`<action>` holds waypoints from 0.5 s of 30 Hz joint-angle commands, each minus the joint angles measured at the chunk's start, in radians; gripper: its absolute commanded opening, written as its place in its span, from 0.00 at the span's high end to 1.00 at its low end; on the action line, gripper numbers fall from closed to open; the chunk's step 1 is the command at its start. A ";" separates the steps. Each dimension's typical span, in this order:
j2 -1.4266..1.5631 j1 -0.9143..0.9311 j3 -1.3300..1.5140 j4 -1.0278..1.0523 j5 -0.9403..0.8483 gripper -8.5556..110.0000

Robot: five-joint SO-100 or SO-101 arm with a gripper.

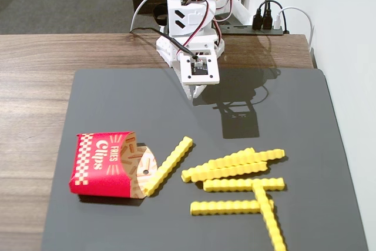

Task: Grab a fry

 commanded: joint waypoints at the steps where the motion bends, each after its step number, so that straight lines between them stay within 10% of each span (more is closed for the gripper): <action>1: 0.048 -0.002 0.028 0.009 -0.014 0.92; 15: 0.046 -0.011 0.028 0.008 -0.008 0.92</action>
